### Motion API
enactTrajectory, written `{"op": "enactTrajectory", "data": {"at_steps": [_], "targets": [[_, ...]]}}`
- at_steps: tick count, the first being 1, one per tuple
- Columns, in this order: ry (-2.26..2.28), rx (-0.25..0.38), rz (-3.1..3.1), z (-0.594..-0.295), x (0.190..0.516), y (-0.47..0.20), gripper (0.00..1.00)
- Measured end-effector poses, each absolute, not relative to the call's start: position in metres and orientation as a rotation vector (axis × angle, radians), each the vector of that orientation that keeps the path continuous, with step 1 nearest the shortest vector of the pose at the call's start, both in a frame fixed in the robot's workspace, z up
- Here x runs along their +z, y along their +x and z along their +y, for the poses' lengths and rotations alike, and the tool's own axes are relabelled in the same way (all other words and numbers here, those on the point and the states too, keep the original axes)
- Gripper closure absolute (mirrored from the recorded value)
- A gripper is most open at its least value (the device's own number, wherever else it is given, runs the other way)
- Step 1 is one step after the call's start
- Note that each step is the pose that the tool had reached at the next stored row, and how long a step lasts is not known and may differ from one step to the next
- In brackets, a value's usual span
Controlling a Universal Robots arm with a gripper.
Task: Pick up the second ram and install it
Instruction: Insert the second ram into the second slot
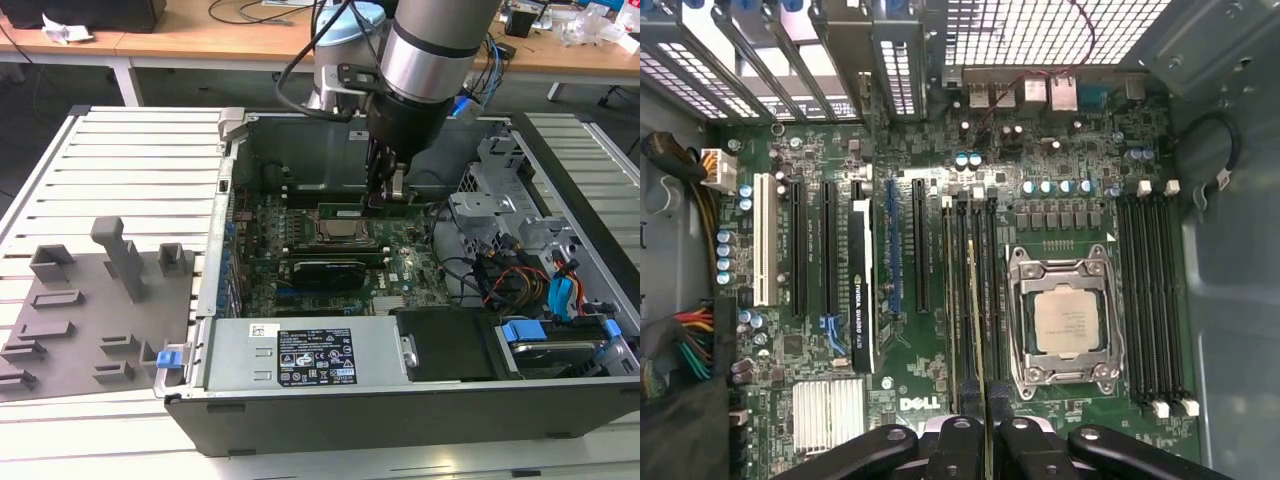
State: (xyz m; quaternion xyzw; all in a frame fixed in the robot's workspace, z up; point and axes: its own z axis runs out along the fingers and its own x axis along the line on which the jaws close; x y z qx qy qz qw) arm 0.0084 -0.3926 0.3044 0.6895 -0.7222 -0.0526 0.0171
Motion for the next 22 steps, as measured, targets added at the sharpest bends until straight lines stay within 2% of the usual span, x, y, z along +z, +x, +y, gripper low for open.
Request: {"op": "enactTrajectory", "data": {"at_steps": [22], "targets": [[2.143, -0.164, -2.244, -0.384, 0.285, -0.005, 0.86]]}}
